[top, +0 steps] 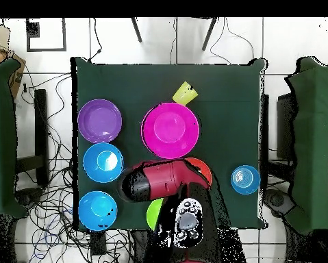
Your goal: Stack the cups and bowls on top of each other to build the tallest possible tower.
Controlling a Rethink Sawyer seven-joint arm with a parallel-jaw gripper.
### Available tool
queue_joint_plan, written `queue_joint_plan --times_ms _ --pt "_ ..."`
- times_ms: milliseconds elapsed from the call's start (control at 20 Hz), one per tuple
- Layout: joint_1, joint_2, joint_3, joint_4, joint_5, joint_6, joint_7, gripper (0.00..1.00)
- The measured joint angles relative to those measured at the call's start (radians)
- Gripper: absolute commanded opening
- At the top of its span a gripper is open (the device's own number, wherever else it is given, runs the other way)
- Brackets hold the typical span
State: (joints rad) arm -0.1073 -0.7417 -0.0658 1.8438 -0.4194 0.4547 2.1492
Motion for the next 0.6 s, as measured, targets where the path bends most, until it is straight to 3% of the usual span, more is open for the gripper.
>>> queue_joint_plan --times_ms 600 --pt "0.110 0.014 -0.113 0.003 0.046 0.000 0.000 1.00"
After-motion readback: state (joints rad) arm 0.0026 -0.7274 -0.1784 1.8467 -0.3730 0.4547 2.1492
